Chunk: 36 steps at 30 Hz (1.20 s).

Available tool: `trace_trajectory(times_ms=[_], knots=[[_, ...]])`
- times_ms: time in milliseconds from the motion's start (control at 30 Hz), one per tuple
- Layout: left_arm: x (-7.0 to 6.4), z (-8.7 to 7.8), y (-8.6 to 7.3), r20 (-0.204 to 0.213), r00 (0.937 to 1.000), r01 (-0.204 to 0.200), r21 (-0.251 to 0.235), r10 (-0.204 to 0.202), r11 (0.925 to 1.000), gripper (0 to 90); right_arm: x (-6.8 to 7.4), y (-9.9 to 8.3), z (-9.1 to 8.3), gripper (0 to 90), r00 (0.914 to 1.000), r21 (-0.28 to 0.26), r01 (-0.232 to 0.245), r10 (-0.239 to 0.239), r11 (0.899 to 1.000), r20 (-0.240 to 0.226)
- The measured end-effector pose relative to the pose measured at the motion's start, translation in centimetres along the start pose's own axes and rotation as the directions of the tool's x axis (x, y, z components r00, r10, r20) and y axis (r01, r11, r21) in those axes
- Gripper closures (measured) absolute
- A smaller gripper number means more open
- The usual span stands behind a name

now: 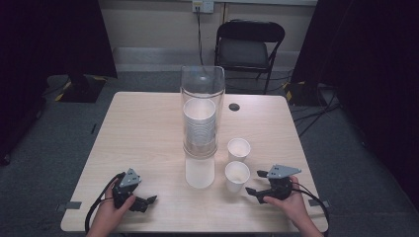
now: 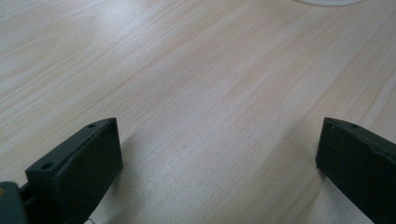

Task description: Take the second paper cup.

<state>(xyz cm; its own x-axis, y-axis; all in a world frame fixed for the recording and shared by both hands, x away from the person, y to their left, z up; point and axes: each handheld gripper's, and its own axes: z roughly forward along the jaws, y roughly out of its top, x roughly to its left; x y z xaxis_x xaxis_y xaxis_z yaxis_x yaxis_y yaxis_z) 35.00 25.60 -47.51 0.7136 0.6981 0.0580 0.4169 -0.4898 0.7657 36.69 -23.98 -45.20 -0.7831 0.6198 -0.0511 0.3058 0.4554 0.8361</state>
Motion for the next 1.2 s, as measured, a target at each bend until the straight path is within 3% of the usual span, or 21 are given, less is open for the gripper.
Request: trace_trajectory(times_ms=[167, 567, 1200], knots=[[0.0, 0.0, 0.0, 0.0, 1.0, 0.0, 0.0, 0.0, 1.0, 0.0, -0.1, -0.1, -0.3, 18.3, 0.9999, 0.0, 0.014, -0.014, 1.0, 0.007], [0.0, 0.0, 0.0, 0.0, 1.0, 0.0, 0.0, 0.0, 1.0, 0.0, -1.3, -1.0, -1.3, 18.5, 0.9993, -0.009, -0.022, 0.022, 1.0, 0.029], [0.0, 0.0, 0.0, 0.0, 1.0, 0.003, -0.002, -0.003, 1.0, 0.0, -2.5, -2.3, -2.1, 18.0, 0.9969, 0.024, -0.054, 0.052, 0.998, 0.059]])
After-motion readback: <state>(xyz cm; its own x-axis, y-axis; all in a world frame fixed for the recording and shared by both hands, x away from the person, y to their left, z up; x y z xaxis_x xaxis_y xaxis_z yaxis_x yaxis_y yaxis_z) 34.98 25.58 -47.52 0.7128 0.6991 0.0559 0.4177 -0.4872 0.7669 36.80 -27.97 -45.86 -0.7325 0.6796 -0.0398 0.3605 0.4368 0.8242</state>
